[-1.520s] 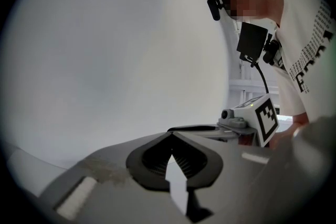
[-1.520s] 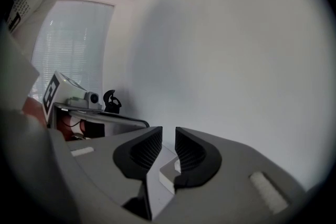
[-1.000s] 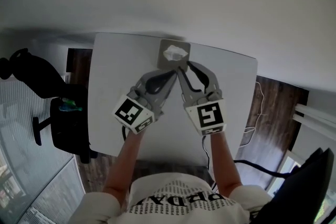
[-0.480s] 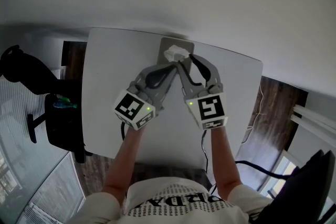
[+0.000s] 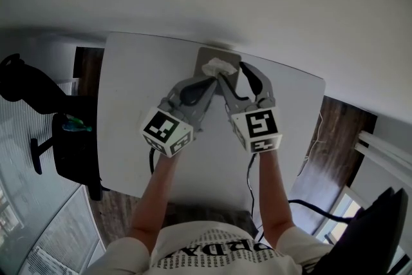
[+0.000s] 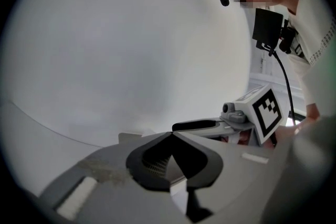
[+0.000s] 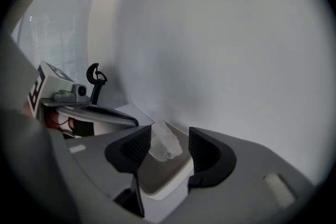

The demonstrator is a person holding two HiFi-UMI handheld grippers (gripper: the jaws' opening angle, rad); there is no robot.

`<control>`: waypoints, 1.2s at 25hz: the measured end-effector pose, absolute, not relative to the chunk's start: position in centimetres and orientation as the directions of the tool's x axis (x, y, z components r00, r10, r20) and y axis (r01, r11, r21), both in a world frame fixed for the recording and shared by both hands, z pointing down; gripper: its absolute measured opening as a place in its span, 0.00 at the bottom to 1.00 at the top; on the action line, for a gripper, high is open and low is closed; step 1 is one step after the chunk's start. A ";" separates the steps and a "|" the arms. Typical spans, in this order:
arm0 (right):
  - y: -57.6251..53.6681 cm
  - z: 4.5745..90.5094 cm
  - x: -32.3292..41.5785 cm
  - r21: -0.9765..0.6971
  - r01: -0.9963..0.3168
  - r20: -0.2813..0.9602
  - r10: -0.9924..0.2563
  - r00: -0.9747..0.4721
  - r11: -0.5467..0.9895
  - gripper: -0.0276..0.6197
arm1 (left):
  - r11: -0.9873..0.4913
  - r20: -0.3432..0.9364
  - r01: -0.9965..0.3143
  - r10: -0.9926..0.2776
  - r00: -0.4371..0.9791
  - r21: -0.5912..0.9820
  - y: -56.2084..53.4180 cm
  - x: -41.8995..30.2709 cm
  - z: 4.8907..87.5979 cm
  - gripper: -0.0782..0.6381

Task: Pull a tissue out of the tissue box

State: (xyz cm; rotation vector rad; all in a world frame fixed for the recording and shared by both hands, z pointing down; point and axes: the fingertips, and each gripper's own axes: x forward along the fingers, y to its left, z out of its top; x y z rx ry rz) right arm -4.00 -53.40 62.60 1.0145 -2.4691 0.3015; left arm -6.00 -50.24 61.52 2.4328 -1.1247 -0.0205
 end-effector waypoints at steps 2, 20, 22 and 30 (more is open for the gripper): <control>-53.2 63.3 -4.2 -0.016 -0.697 0.516 -0.591 -0.620 0.717 0.40 | -0.554 0.172 -0.718 -0.729 0.663 0.421 -50.2 -6.3 61.8 0.10; -53.6 65.1 -4.1 0.019 -0.732 0.545 -0.620 -0.564 0.681 0.06 | -0.532 0.195 -0.728 -0.733 0.651 0.432 -49.6 -7.7 62.9 0.10; -53.5 65.0 -4.1 0.016 -0.727 0.546 -0.616 -0.569 0.686 0.06 | -0.528 0.196 -0.729 -0.735 0.649 0.437 -49.5 -7.8 62.9 0.10; -52.6 63.2 -4.2 0.029 -0.729 0.540 -0.625 -0.564 0.684 0.06 | -0.537 0.178 -0.723 -0.736 0.653 0.434 -48.6 -7.8 61.1 0.10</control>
